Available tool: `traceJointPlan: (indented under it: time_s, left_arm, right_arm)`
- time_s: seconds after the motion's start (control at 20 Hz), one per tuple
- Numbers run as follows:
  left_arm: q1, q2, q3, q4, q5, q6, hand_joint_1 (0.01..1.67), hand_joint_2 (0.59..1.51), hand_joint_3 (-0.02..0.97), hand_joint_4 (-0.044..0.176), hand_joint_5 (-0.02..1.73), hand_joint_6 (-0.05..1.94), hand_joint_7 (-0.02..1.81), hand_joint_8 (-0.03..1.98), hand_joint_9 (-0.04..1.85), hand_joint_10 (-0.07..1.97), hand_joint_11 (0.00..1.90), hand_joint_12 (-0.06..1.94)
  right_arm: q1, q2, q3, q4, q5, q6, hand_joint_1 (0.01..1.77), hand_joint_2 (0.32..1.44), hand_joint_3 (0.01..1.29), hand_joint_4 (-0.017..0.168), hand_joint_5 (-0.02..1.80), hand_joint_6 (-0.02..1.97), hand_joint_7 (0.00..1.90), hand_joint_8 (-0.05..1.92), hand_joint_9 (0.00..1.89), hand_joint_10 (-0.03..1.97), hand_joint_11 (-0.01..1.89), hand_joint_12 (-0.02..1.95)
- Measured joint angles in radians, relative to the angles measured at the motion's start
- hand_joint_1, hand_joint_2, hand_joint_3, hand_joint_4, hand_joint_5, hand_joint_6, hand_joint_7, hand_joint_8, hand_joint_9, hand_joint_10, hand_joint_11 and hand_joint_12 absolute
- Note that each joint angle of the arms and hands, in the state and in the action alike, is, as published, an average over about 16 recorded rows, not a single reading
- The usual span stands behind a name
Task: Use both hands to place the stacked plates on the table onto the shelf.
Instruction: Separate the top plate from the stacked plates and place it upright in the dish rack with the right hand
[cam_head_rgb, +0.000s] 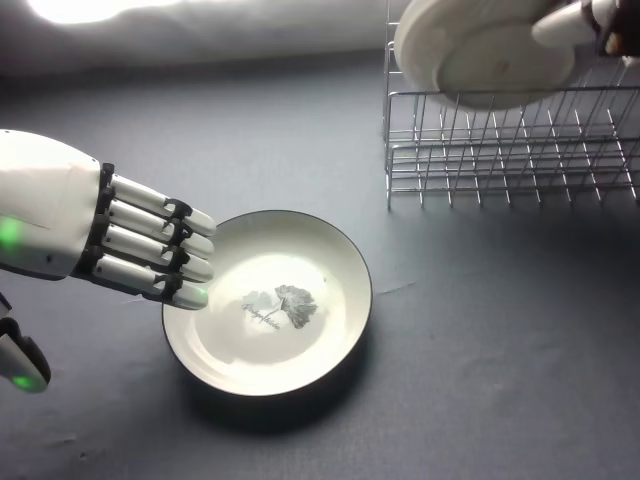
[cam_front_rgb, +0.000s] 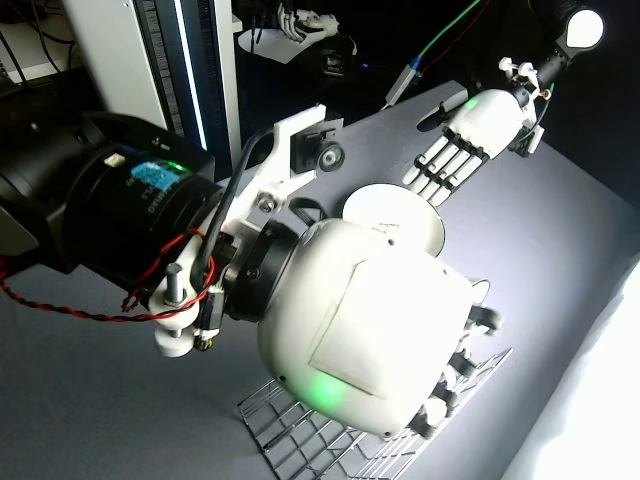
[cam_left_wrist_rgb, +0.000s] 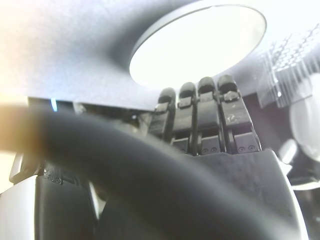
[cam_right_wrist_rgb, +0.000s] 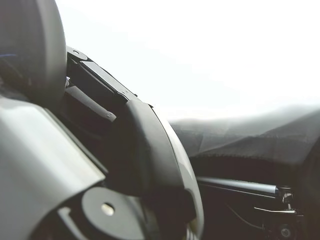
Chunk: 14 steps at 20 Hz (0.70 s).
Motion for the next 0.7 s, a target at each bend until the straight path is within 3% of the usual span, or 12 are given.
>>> traceJointPlan:
  time_s: [0.45, 0.7]
  left_arm:
    - [0.031, -0.039, 0.042, 0.023, 0.034, 0.024, 0.01, 1.099, 0.02, 0.003, 0.02, 0.02, 0.02, 0.01, 0.02, 0.01, 0.01, 0.01]
    - [0.044, -0.044, 0.057, 0.026, 0.036, 0.035, 0.01, 1.094, 0.02, 0.003, 0.02, 0.02, 0.02, 0.01, 0.02, 0.01, 0.01, 0.01]
  right_arm:
    - [-0.088, 0.024, 0.0, -0.026, 0.044, 0.0, 1.37, 1.01, 0.01, -0.008, 0.92, 0.93, 1.09, 0.76, 1.01, 1.0, 0.83, 1.13]
    - [-0.12, 0.034, 0.0, -0.047, 0.059, -0.002, 1.32, 1.05, 0.01, -0.007, 0.89, 0.83, 1.03, 0.6, 0.95, 0.79, 0.72, 1.16]
